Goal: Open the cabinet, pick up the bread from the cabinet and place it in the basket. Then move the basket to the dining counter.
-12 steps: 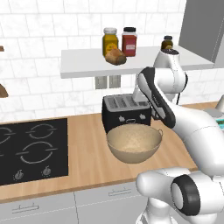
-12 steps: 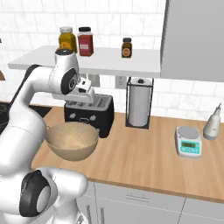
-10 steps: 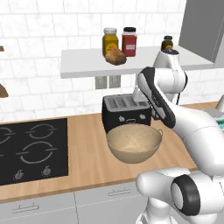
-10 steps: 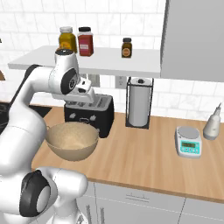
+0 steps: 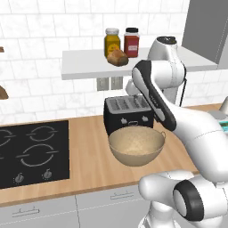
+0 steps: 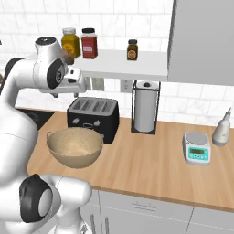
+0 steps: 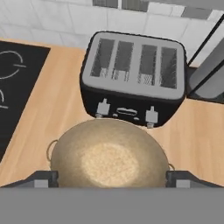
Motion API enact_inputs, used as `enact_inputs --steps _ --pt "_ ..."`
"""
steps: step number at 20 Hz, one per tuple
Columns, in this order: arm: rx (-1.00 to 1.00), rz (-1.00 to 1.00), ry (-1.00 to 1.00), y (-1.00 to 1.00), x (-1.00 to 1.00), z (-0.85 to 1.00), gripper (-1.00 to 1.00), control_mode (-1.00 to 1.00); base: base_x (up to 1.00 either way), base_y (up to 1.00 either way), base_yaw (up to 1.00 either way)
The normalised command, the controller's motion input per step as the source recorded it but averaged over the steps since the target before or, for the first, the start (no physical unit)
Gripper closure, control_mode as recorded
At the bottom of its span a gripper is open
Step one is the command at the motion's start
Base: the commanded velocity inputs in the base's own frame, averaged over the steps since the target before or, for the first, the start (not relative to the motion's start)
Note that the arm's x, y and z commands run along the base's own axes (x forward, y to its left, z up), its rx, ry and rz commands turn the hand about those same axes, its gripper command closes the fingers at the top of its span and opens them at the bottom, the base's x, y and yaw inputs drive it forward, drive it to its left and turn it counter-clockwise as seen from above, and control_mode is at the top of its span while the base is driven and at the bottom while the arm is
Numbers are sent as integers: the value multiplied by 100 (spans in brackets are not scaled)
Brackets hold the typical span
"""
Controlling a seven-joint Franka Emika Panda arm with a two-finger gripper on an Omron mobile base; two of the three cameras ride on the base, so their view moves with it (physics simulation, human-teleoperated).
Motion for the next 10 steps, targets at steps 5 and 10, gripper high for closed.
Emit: enact_inputs --steps 5,10 --pt "-3 10 -18 40 -12 97 -100 -100 0 0 0" --pt "17 0 -3 10 0 35 -100 -100 0 0 0"
